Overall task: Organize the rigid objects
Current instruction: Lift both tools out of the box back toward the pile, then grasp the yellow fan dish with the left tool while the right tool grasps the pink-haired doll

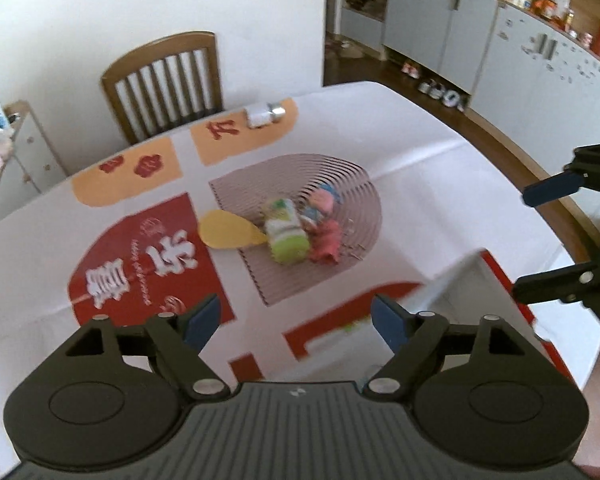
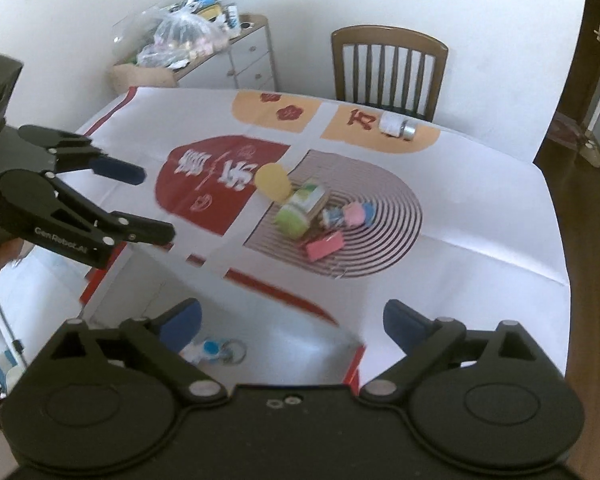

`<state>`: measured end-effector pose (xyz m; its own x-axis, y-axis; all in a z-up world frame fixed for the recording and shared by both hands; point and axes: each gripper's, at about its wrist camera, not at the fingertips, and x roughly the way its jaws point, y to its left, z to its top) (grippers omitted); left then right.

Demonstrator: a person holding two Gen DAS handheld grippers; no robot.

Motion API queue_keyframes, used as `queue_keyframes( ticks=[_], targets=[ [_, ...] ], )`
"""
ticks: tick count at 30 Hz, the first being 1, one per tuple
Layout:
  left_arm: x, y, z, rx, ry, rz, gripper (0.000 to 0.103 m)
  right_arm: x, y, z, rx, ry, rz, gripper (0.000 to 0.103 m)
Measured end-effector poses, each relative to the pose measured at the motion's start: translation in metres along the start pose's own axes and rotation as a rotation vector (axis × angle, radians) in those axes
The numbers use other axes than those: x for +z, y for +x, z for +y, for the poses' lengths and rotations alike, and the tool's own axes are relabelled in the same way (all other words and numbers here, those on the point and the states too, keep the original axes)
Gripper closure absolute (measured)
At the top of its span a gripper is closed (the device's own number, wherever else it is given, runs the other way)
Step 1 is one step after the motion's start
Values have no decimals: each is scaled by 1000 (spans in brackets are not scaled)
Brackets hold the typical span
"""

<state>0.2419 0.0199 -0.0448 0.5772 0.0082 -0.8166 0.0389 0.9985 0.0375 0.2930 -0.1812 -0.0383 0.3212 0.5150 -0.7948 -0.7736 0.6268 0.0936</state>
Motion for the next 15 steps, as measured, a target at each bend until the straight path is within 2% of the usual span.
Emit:
queue_keyframes(
  ticks=[6,15],
  targets=[
    [17,24,17,92,-21,-11,18,22,22,-18,-15,-3,9,3],
    [37,70,47,117,-150,8,9,49,68,-42,-47,21,48,3]
  ],
)
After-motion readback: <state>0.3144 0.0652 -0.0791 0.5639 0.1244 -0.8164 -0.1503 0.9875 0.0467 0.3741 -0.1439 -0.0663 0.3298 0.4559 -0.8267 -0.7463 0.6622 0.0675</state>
